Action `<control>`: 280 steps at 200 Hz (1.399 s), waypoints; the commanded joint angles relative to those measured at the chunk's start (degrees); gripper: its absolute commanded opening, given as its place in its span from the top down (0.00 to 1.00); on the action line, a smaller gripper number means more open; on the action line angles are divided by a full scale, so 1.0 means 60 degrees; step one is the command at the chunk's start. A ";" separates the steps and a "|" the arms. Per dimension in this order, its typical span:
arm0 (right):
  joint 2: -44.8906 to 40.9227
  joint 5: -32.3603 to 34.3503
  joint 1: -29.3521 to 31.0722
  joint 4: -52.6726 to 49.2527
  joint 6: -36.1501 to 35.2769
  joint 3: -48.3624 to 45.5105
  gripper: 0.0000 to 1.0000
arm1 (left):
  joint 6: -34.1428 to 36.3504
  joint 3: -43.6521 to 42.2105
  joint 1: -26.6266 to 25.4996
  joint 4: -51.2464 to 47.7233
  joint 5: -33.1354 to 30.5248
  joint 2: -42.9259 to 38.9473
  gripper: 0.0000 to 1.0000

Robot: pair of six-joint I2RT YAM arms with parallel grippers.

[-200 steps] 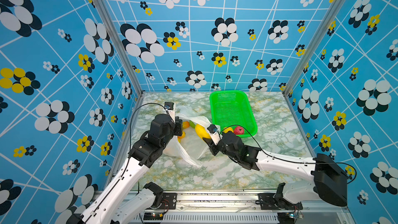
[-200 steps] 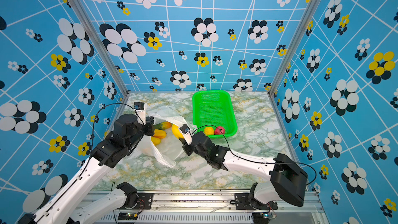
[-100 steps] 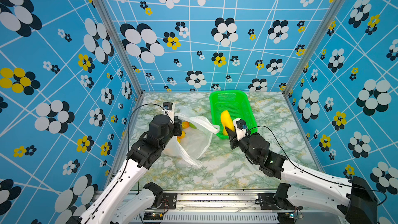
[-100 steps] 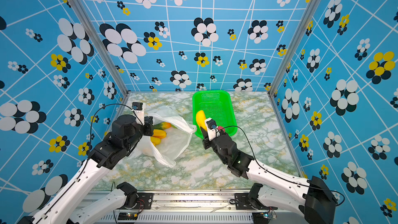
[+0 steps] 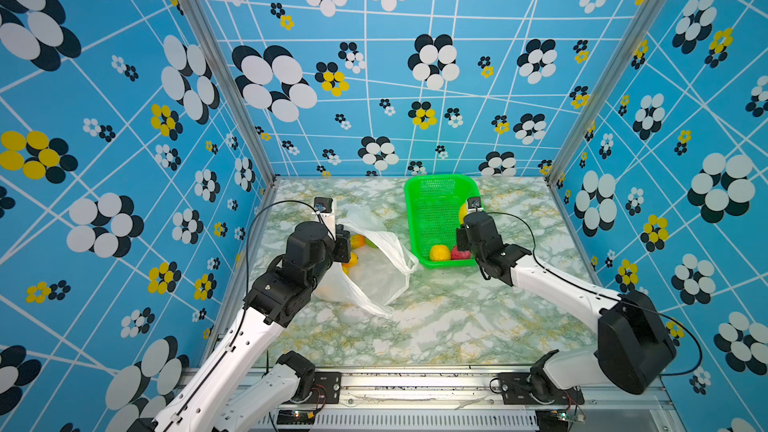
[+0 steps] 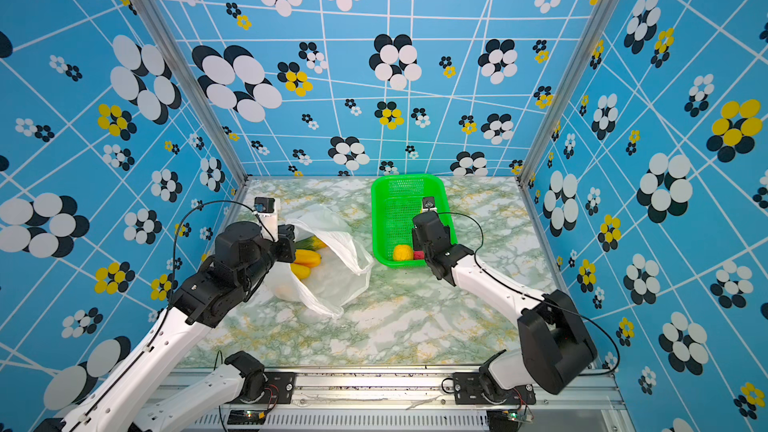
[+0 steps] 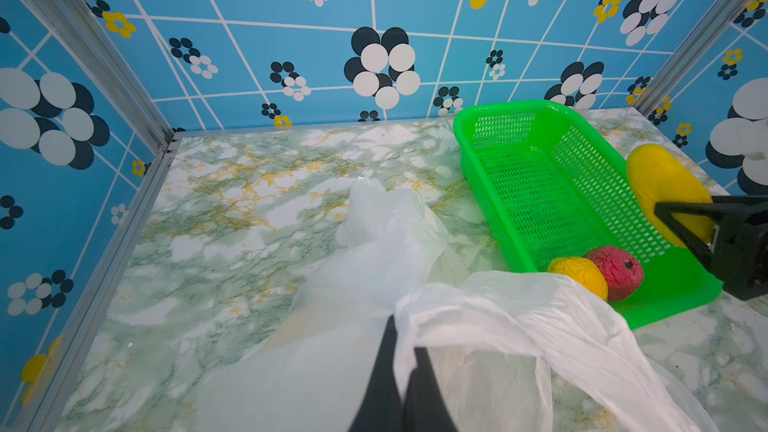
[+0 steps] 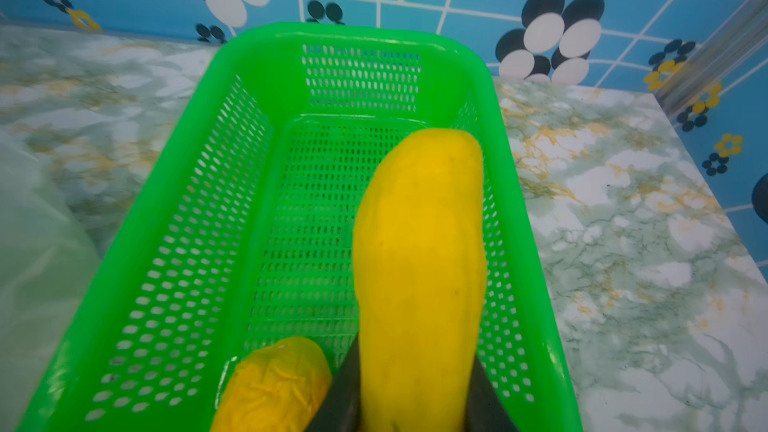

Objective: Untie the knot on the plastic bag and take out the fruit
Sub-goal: 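Open the right gripper to drop the long yellow fruit in the basket, then move the right gripper back and down into the bag mouth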

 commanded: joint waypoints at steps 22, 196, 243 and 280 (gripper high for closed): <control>0.1808 -0.0459 -0.0531 -0.1843 0.0378 0.1234 0.72 | -0.0111 -0.0133 0.0064 -0.0034 -0.0124 -0.0015 1.00; 0.0945 -0.0963 -0.0598 -0.1273 0.0612 0.0555 0.38 | 0.0049 -0.0212 0.0050 0.0254 0.0308 -0.0057 1.00; -0.2880 -0.1683 0.1096 0.1050 -0.0588 -0.1868 0.37 | 0.0329 -0.0917 -0.0008 0.1121 0.0481 -0.0785 0.97; -0.5680 -0.4873 0.2186 0.2768 -0.0898 -0.3558 0.51 | 0.0413 -0.1014 -0.0037 0.1319 0.0860 -0.0883 1.00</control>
